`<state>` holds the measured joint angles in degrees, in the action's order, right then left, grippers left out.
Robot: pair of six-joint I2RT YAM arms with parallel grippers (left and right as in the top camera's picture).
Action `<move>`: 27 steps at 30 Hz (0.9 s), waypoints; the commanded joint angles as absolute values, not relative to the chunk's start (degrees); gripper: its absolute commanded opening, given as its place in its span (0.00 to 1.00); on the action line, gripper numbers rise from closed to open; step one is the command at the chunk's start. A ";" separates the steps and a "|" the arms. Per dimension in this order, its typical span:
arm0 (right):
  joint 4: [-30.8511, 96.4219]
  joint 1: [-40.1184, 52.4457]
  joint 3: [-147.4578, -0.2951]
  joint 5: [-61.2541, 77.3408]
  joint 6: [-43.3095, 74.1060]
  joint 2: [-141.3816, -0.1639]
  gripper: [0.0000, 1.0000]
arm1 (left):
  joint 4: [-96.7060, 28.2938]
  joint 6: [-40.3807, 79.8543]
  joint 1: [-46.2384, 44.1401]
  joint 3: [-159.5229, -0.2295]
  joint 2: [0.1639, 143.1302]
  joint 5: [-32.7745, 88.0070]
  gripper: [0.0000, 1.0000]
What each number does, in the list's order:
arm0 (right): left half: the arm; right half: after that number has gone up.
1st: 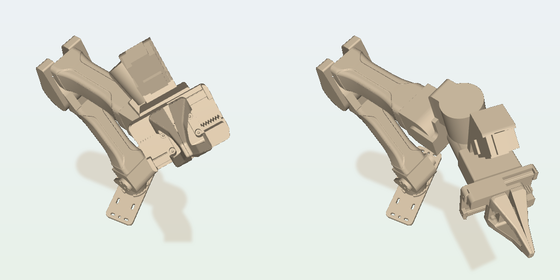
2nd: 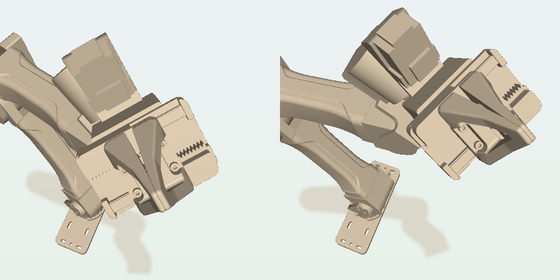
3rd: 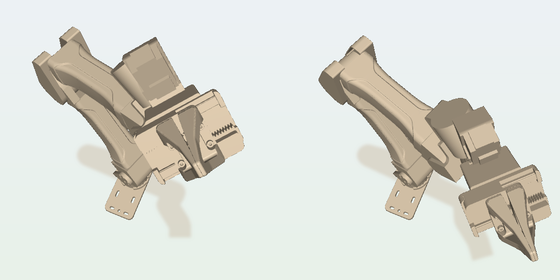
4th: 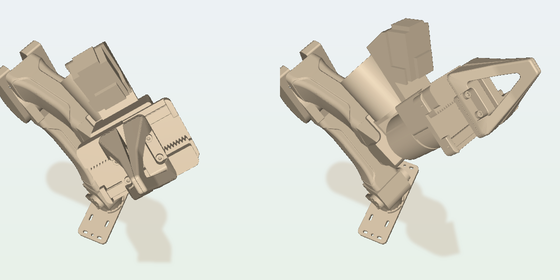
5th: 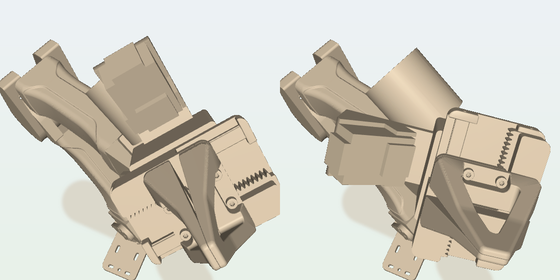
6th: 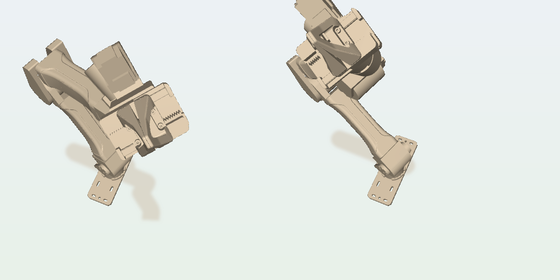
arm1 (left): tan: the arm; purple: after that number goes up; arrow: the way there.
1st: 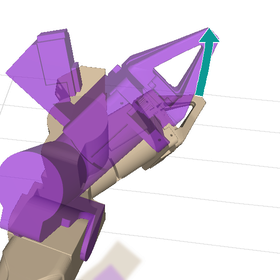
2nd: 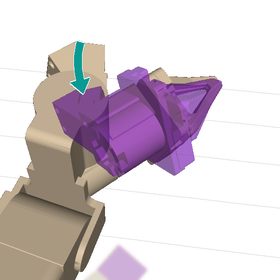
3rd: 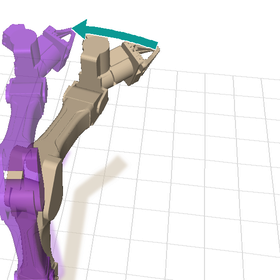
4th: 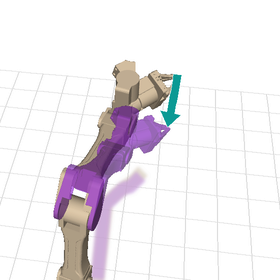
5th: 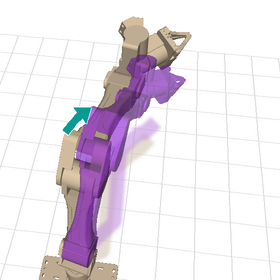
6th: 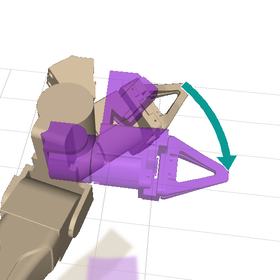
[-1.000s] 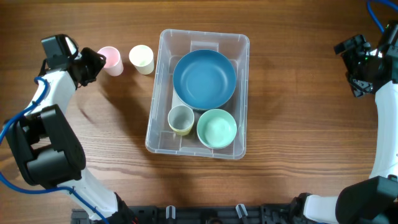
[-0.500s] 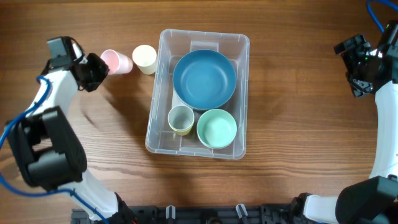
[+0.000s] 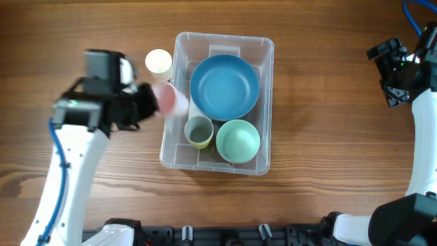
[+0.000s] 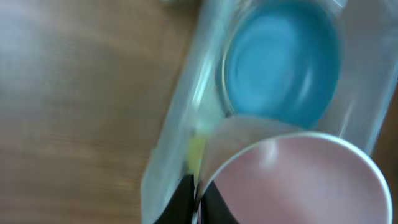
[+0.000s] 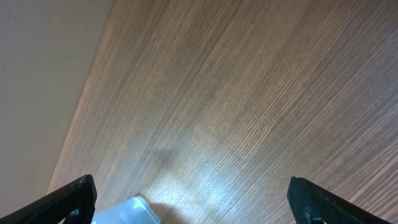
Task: Pack container
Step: 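Stack the pink cup into the grey cup in the bin, then move the left gripper to the cream cup and grasp it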
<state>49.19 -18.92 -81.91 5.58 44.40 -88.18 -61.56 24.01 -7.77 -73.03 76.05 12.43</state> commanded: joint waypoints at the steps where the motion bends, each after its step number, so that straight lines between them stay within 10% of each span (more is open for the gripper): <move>1: 49.04 -18.72 -82.48 5.89 45.15 -88.84 1.00 | -65.54 23.40 -16.62 -72.97 76.14 3.22 0.04; 10: 49.04 -18.72 -82.48 5.89 45.17 -88.84 1.00 | -64.07 28.03 -26.28 -70.39 79.70 -1.02 0.04; 14: 49.04 -18.72 -82.48 5.89 45.17 -88.84 1.00 | -62.81 29.43 -26.70 -69.71 80.51 -4.62 0.44; 21: 49.04 -18.72 -82.48 5.89 45.17 -88.84 1.00 | -60.29 26.06 -19.40 -77.93 76.40 -5.52 0.62; 27: 49.01 -18.72 -82.48 5.89 45.17 -88.84 1.00 | -49.91 24.14 -7.22 -79.09 78.11 -5.41 0.54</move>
